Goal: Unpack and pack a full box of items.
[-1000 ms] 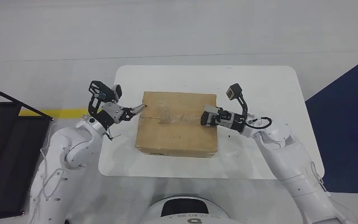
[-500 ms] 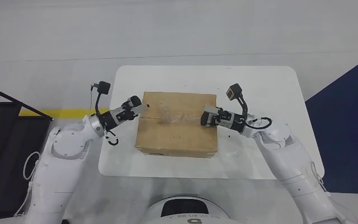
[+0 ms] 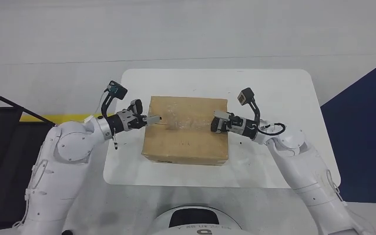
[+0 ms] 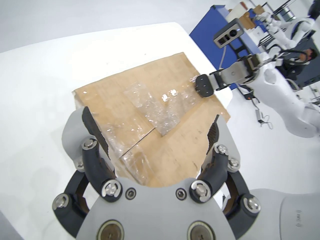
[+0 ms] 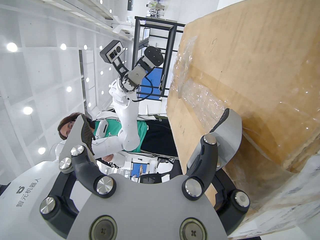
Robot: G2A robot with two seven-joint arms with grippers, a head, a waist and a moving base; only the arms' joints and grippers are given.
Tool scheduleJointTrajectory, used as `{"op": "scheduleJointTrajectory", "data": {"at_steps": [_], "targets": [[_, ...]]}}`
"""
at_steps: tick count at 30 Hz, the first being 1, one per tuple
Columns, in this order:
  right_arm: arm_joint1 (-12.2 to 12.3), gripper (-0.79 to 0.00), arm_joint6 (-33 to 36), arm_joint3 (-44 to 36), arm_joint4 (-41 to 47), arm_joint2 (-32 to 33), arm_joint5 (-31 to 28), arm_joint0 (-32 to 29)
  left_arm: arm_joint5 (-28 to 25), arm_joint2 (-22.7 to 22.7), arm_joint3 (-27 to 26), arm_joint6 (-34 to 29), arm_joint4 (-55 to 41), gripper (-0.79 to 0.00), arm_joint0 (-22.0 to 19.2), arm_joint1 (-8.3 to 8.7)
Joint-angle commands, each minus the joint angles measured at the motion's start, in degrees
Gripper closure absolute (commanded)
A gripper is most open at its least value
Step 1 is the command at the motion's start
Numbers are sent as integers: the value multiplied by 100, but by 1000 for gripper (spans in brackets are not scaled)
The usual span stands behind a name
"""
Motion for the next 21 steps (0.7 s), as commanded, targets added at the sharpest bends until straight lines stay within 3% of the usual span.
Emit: {"op": "scheduleJointTrajectory", "data": {"at_steps": [1,8,21], "targets": [[0,-785,0,0,0,0,0,0,-15,-38,101,-56,48,-785,4,18],[0,-785,0,0,0,0,0,0,131,-37,75,-566,823,-785,7,103],[0,-785,0,0,0,0,0,0,571,907,71,-418,2172,-785,-452,67]]}}
